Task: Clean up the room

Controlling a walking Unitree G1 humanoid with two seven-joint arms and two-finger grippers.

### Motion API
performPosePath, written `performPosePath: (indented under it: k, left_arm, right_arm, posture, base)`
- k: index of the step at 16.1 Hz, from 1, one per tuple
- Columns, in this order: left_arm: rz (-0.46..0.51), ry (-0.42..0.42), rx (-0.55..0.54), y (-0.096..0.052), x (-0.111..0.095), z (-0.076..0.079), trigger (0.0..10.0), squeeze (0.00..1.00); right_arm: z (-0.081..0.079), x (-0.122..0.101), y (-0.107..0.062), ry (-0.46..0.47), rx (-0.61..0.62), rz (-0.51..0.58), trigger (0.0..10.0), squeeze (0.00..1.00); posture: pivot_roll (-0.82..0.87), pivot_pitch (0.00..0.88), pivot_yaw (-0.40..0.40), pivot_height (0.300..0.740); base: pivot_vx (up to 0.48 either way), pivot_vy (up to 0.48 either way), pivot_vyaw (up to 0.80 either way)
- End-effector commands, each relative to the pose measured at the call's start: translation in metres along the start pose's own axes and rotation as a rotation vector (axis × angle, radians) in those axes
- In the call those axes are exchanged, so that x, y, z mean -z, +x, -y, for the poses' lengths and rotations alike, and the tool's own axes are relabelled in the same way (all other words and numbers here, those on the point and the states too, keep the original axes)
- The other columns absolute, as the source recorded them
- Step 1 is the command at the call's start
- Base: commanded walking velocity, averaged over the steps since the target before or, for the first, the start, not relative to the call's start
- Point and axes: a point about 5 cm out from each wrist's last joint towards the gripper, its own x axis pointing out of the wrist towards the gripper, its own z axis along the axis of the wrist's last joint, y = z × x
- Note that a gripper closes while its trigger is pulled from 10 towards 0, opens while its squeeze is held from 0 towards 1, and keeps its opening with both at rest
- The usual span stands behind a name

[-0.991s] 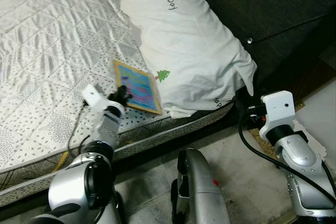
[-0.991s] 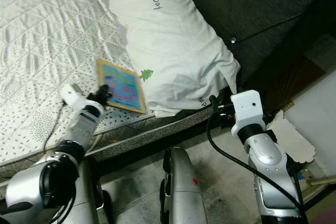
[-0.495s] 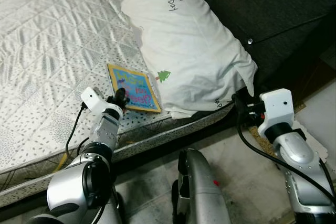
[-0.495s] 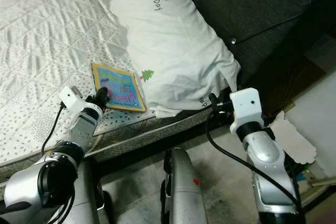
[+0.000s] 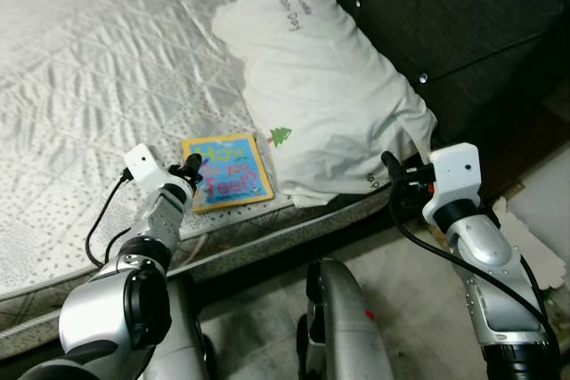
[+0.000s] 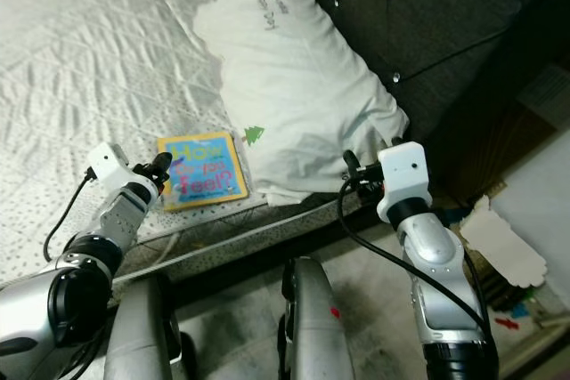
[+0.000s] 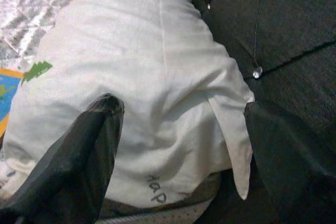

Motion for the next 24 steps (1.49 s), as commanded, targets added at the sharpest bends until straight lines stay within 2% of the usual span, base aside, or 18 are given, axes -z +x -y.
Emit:
performPosePath:
  k: [1, 4, 7, 10, 13, 16, 18, 20, 24]
  left_arm:
    - [-0.034, 0.024, -0.009, 0.000, 0.003, 0.000, 10.0, 1.00]
    - [-0.040, 0.048, -0.024, 0.000, 0.000, -0.002, 10.0, 1.00]
    - [0.031, 0.069, 0.020, 0.002, -0.009, 0.008, 10.0, 1.00]
    - [0.121, 0.125, 0.023, -0.003, -0.012, 0.006, 10.0, 1.00]
    - [0.244, 0.311, 0.044, -0.031, -0.017, 0.006, 10.0, 1.00]
    - [0.292, 0.400, 0.065, -0.048, -0.019, 0.017, 10.0, 1.00]
    - [0.300, 0.418, 0.039, -0.058, -0.018, 0.015, 10.0, 1.00]
    - [0.299, 0.430, 0.013, -0.068, -0.019, 0.015, 10.0, 1.00]
    - [0.283, 0.452, -0.012, -0.074, -0.011, 0.016, 10.0, 1.00]
  right_arm:
    - [0.001, 0.001, 0.002, 0.000, 0.013, 0.003, 10.0, 0.00]
    - [-0.008, -0.002, 0.013, 0.019, -0.004, 0.029, 10.0, 0.00]
    - [-0.021, -0.006, 0.026, 0.063, -0.023, 0.062, 10.0, 0.00]
    - [-0.036, -0.007, 0.035, 0.131, -0.058, 0.081, 10.0, 0.00]
    - [-0.057, -0.009, 0.046, 0.249, -0.095, 0.071, 10.0, 0.00]
    - [-0.066, -0.022, 0.059, 0.315, -0.097, 0.129, 10.0, 0.00]
    - [-0.072, -0.030, 0.067, 0.343, -0.099, 0.150, 10.0, 0.00]
    - [-0.077, -0.031, 0.068, 0.361, -0.117, 0.148, 10.0, 0.00]
    - [-0.082, -0.026, 0.066, 0.368, -0.127, 0.140, 10.0, 0.00]
  posture:
    - [-0.19, 0.039, -0.046, 0.574]
    - [-0.17, 0.018, -0.038, 0.574]
    - [-0.13, 0.000, -0.019, 0.574]
    - [-0.09, 0.000, -0.003, 0.574]
    - [-0.03, 0.000, 0.006, 0.574]
    - [0.02, 0.000, 0.010, 0.584]
    - [0.03, 0.000, 0.009, 0.604]
    - [0.04, 0.000, -0.001, 0.629]
    - [0.04, 0.000, -0.011, 0.669]
  base:
    - [0.000, 0.000, 0.00]
    - [0.000, 0.000, 0.00]
    - [0.000, 0.000, 0.00]
    - [0.000, 0.000, 0.00]
    - [0.000, 0.000, 0.00]
    - [0.000, 0.000, 0.00]
    - [0.000, 0.000, 0.00]
    - [0.000, 0.000, 0.00]
    - [0.000, 0.000, 0.00]
